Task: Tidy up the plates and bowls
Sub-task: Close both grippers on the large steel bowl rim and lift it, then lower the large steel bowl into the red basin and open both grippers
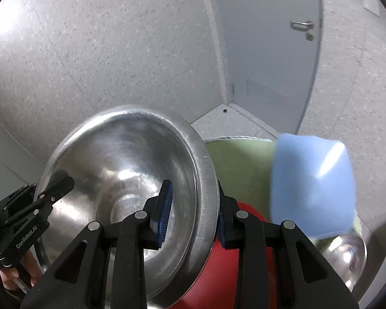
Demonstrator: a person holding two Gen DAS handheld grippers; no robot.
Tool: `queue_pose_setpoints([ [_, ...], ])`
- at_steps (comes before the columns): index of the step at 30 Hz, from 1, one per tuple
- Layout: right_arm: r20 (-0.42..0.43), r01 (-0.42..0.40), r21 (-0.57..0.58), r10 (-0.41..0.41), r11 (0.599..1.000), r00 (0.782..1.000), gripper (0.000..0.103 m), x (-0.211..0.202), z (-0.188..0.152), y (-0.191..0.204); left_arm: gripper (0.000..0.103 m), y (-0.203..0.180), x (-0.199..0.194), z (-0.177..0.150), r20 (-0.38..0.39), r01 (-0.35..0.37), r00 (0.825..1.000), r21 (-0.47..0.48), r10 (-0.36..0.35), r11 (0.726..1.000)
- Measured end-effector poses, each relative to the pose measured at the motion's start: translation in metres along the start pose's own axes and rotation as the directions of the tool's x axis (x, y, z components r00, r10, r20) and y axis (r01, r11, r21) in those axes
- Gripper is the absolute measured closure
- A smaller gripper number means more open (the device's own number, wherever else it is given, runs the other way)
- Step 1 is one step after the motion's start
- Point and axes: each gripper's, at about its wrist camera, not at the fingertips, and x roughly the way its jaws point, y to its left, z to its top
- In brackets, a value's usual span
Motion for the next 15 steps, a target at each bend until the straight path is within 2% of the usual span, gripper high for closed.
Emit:
queue_pose_setpoints([
  [6,-0.007,0.057,0.067,-0.057,0.996,0.998,0.073,-0.028,-0.042,-0.033,0.084,-0.036,-0.019,-0.037,-0.051,0.066,0.997,0.081,-0.062,0.995],
  [15,-0.085,0.093,0.162,-0.08,0.982,0.993,0.073,-0.025,-0.099,-0.071,0.084,-0.051,-0.019,-0.073,-0.159,0.106,0.984,0.164,-0.08,0.981],
])
